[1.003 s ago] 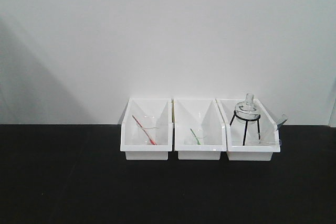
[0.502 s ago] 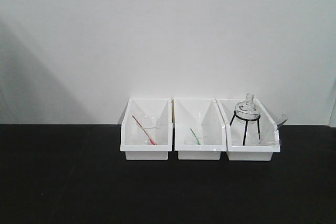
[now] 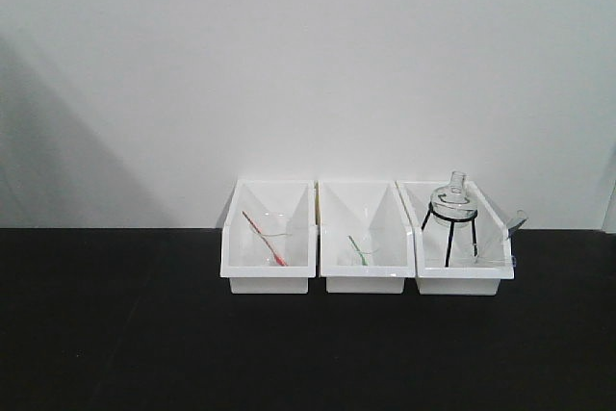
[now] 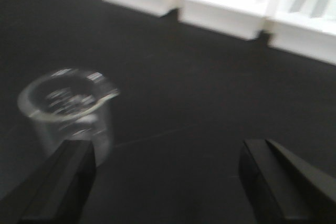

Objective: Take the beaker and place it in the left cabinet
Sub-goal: 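Close the right gripper around the beaker and lift it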

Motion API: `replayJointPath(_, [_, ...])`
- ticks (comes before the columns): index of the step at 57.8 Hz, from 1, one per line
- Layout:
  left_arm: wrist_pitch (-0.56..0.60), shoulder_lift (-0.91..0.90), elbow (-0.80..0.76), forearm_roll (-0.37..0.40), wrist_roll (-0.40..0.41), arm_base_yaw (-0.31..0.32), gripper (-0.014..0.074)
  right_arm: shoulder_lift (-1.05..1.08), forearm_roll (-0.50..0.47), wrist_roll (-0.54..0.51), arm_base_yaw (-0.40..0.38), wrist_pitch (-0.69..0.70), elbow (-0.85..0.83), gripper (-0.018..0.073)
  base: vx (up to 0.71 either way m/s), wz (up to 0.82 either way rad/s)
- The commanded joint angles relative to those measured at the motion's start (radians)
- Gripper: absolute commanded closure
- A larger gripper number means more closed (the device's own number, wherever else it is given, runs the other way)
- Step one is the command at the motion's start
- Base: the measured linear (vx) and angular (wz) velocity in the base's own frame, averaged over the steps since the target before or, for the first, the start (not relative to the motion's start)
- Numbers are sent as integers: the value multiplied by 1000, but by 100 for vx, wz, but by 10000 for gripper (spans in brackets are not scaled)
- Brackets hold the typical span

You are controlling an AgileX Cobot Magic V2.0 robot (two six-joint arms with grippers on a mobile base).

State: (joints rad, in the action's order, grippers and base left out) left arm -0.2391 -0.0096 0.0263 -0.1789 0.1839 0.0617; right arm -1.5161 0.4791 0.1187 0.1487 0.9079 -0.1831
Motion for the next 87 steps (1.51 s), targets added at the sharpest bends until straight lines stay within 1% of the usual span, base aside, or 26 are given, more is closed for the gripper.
replayJointPath(1, [78, -19, -9, 5, 3, 1, 593, -53, 109, 0, 1, 162, -23, -68, 0, 0])
replayJointPath(11, [78, -19, -9, 5, 3, 1, 593, -174, 119, -1, 1, 318, -23, -68, 0, 0])
replayJointPath(14, [78, -19, -9, 5, 3, 1, 593, -200, 131, -1, 5, 341, -23, -68, 0, 0])
replayJointPath(21, [78, -19, -9, 5, 3, 1, 593, -263, 121, -8, 54, 376, -23, -68, 0, 0])
replayJointPath(30, [78, -19, -9, 5, 3, 1, 593, -331, 31, -13, 145, 384, -76, -68, 0, 0])
replayJointPath(38, [78, -19, -9, 5, 3, 1, 593, -383, -121, -12, 211, 385, -137, -66, 0, 0])
replayJointPath(42, [78, -19, -9, 5, 3, 1, 593, -404, -163, -6, 232, 385, -160, -64, 0, 0])
replayJointPath(53, [78, -19, -9, 5, 3, 1, 593, -442, -159, -2, 272, 390, -224, -61, 0, 0])
replayJointPath(77, [78, -19, -9, 5, 3, 1, 593, -536, -158, -2, 270, 389, -391, -48, 0, 0])
replayJointPath(81, [78, -19, -9, 5, 3, 1, 593, -547, -157, -2, 270, 390, -403, -36, 0, 0])
replayJointPath(87, [78, -19, -9, 5, 3, 1, 593, -558, -157, -2, 270, 393, -413, 7, 0, 0])
